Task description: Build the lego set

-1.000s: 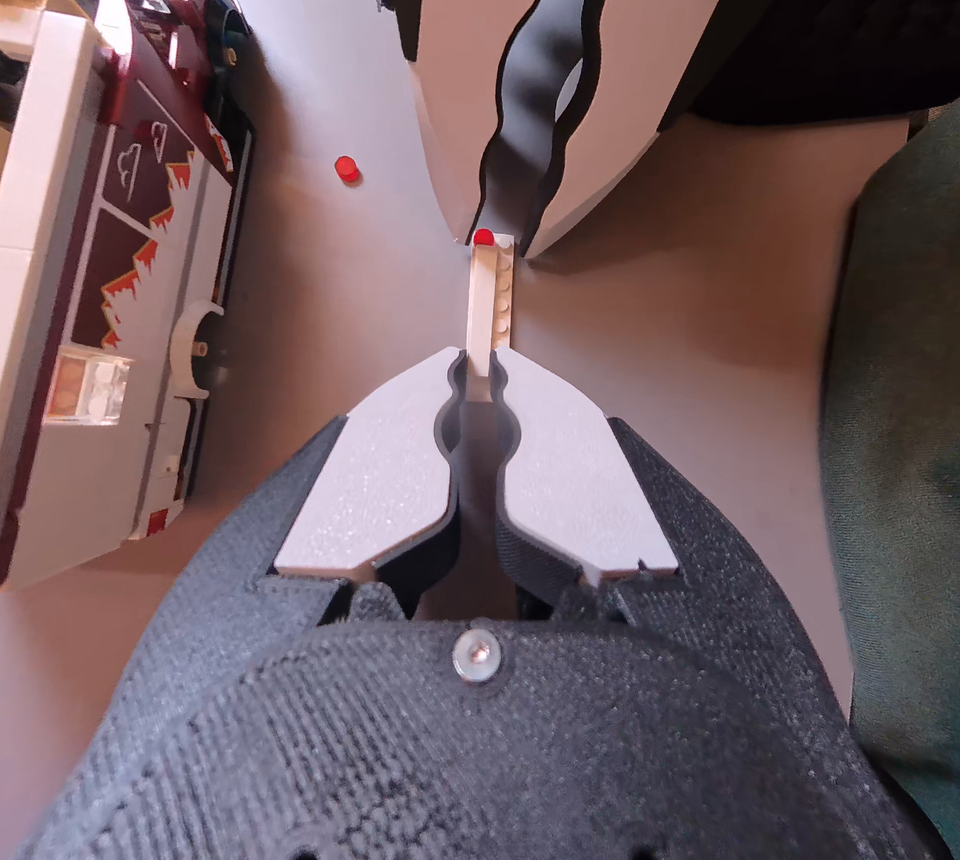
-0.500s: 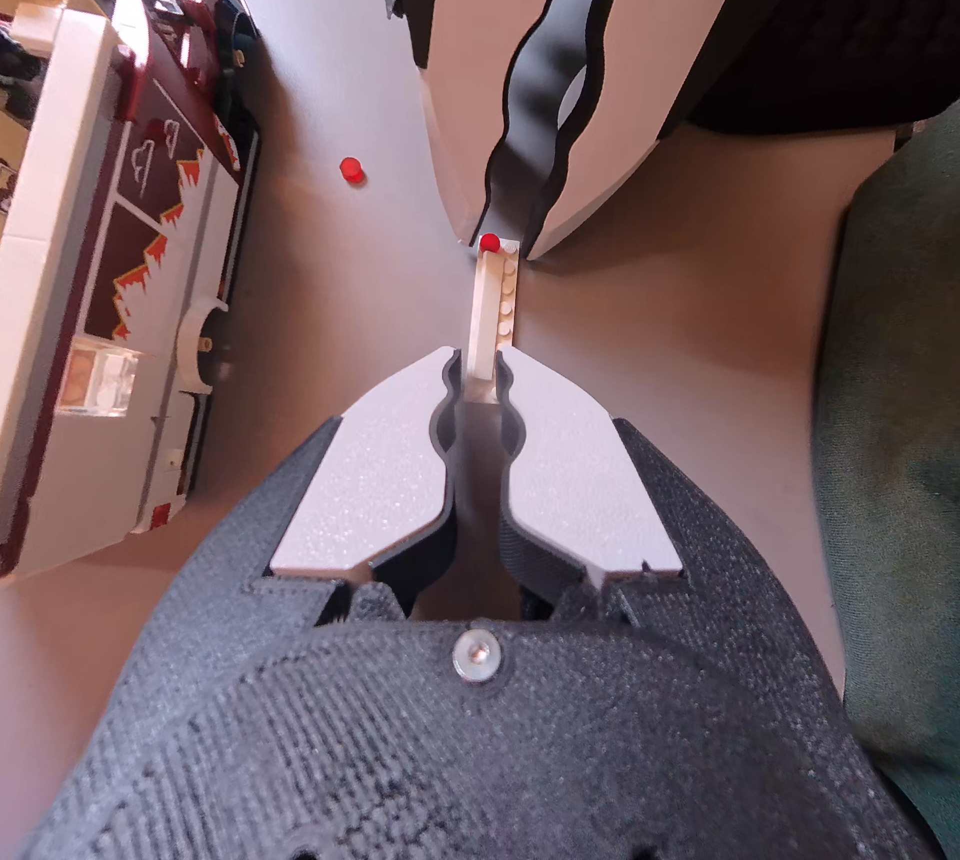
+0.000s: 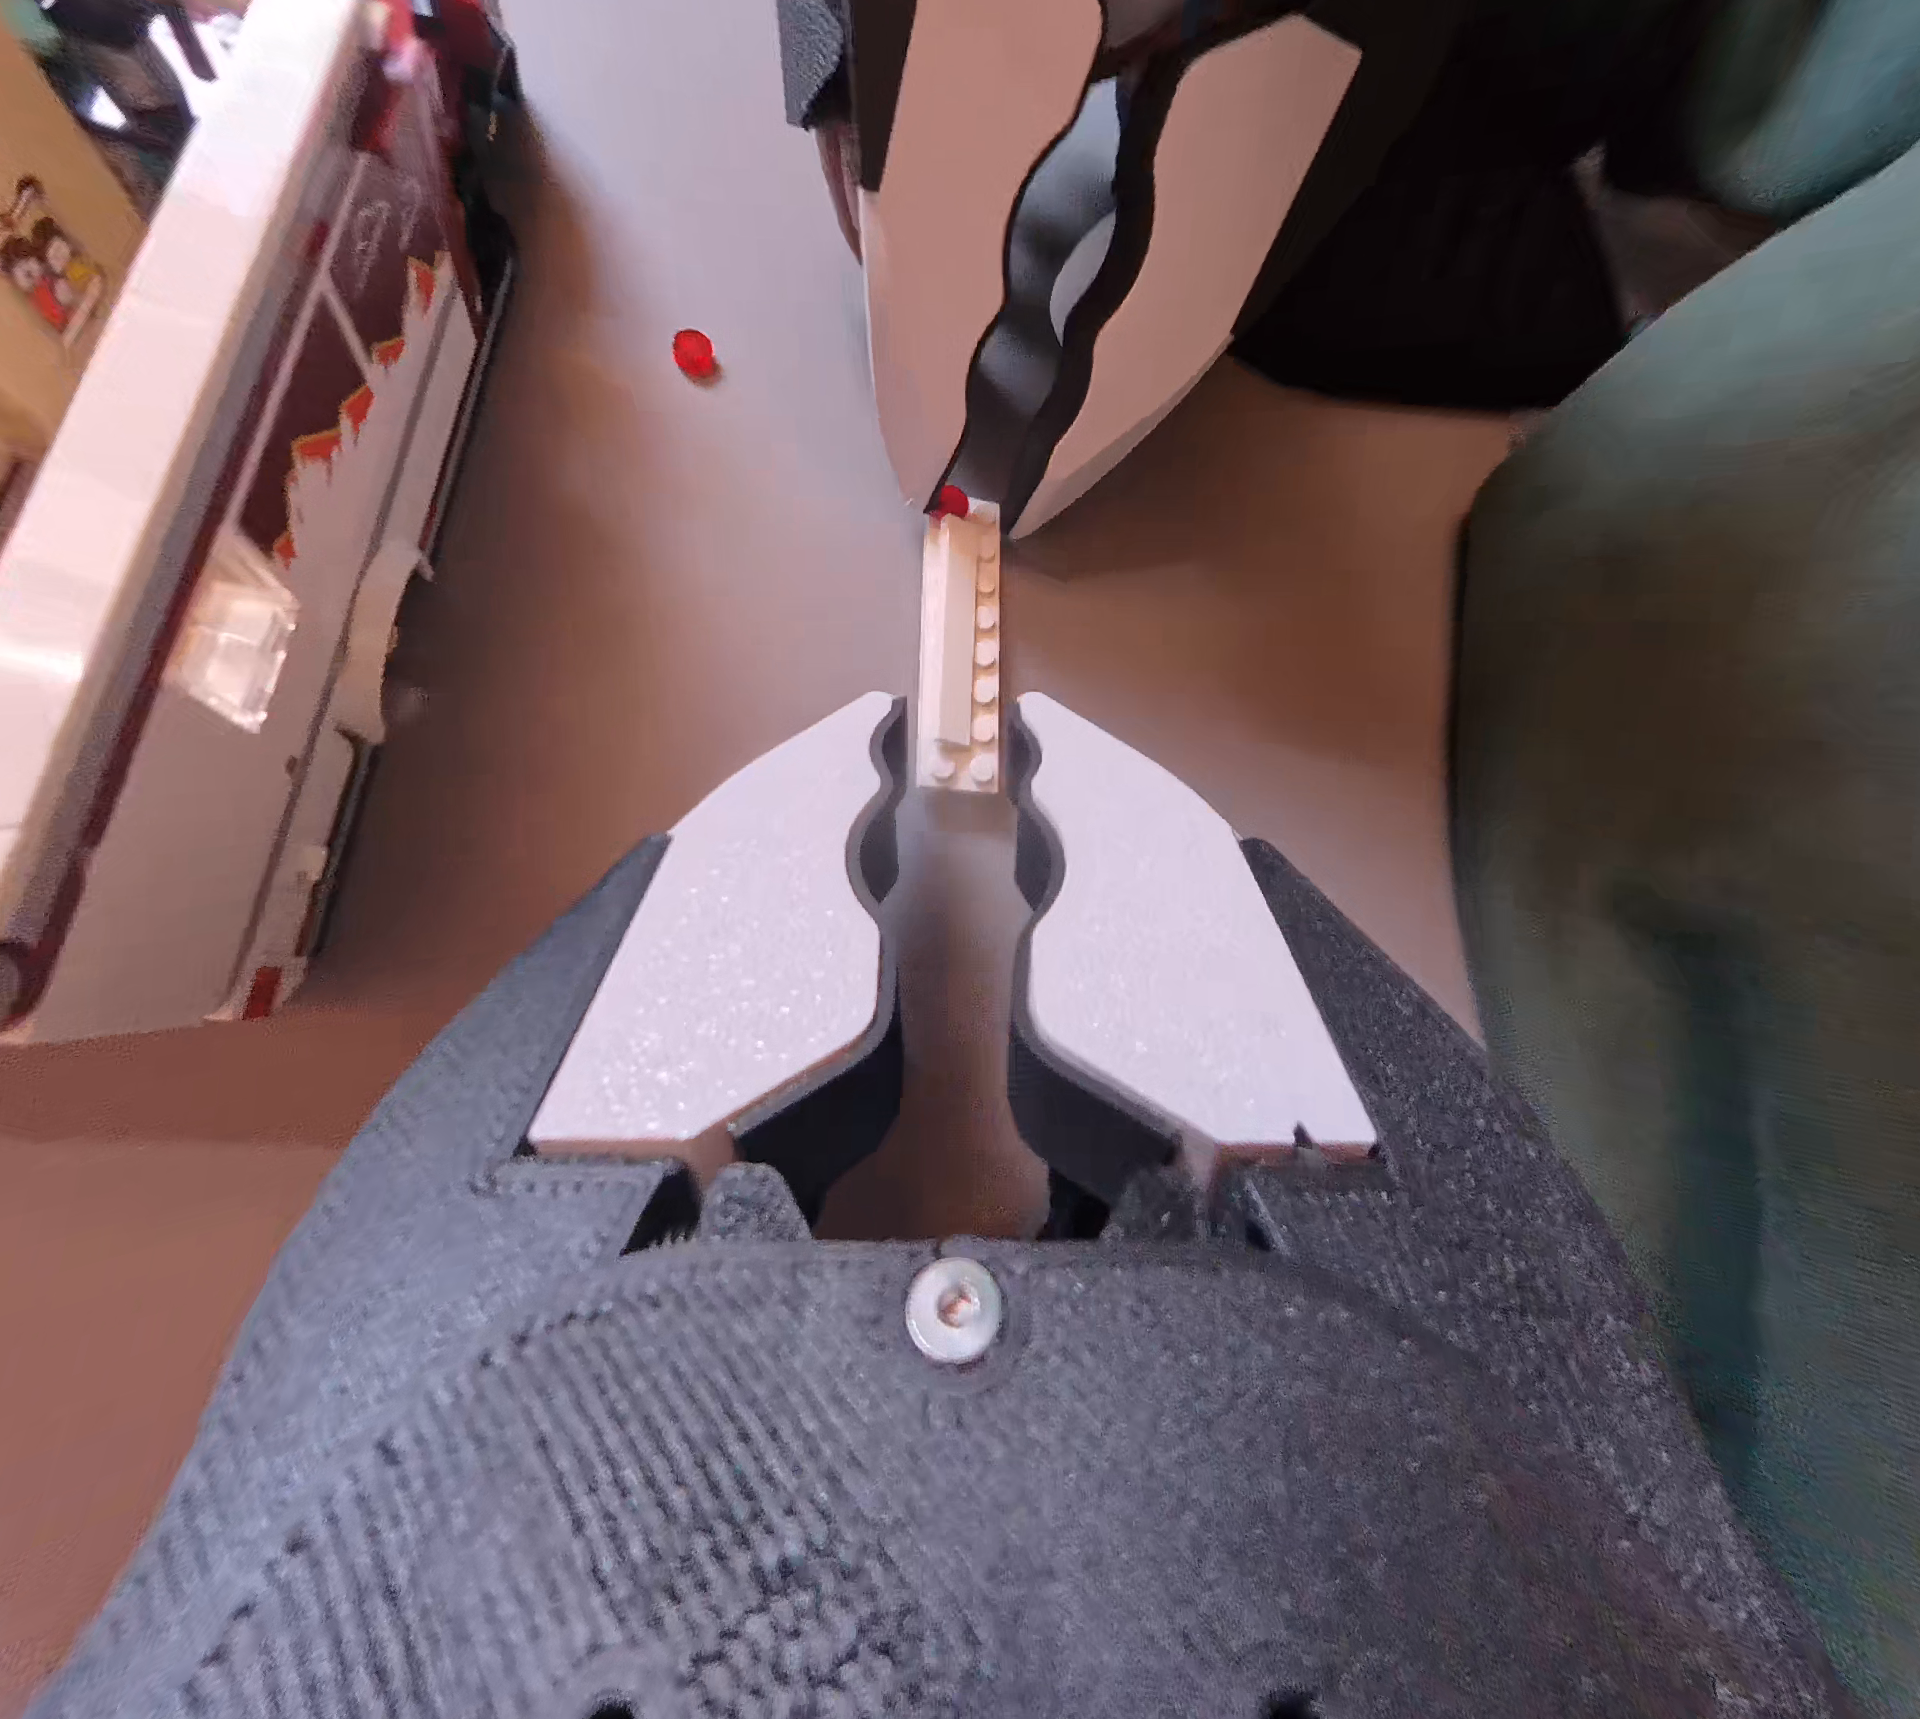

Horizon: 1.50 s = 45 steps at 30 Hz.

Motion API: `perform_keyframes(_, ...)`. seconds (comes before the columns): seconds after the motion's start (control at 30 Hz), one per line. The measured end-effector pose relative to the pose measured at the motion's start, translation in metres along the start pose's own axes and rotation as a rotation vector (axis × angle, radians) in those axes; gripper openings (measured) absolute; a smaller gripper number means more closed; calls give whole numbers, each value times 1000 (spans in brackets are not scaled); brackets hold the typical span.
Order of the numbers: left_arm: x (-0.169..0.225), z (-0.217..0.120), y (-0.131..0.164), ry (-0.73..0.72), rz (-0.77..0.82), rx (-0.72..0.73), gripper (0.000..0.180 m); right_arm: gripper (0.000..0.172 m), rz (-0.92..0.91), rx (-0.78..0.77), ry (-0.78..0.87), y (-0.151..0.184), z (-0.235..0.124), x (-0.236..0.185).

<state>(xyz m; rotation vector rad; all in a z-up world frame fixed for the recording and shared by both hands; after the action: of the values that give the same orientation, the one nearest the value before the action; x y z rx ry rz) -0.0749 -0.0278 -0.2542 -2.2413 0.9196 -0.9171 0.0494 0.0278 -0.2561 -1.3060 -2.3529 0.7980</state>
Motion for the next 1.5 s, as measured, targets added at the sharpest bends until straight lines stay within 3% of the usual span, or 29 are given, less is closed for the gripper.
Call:
perform_keyframes(0.33,-4,-6,-6,255,-242,159,26,15,14,105,54,-4,-26,3)
perform_keyframes(0.6,-7,-4,-9,317,-342,207,24,15,37,113,55,1,-35,2)
perform_keyframes(0.67,-6,-5,-10,267,-288,216,33,15,49,115,51,2,-36,3)
perform_keyframes(0.8,3,-5,-15,43,-28,225,40,15,69,127,41,1,-40,5)
perform_keyframes(0.97,11,-3,-20,-128,161,243,22,15,63,120,52,-3,-44,6)
perform_keyframes(1.3,18,-7,-21,-113,238,257,17,15,75,143,33,-8,-51,3)
perform_keyframes(1.5,28,-4,-18,-54,300,265,17,25,231,240,-178,-5,-55,3)
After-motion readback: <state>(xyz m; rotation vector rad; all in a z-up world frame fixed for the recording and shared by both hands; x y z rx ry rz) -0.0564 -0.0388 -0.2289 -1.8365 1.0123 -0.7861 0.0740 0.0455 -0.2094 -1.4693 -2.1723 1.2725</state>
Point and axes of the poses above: each gripper's, where its closed fingertips meet, z out along the fingers, y out of its underside, x = y × z across the jaws, the point moved 7 cm from there along -z, back along the fingers, and after that the axes turned 2 degrees about -z, right-handed, at the moved point
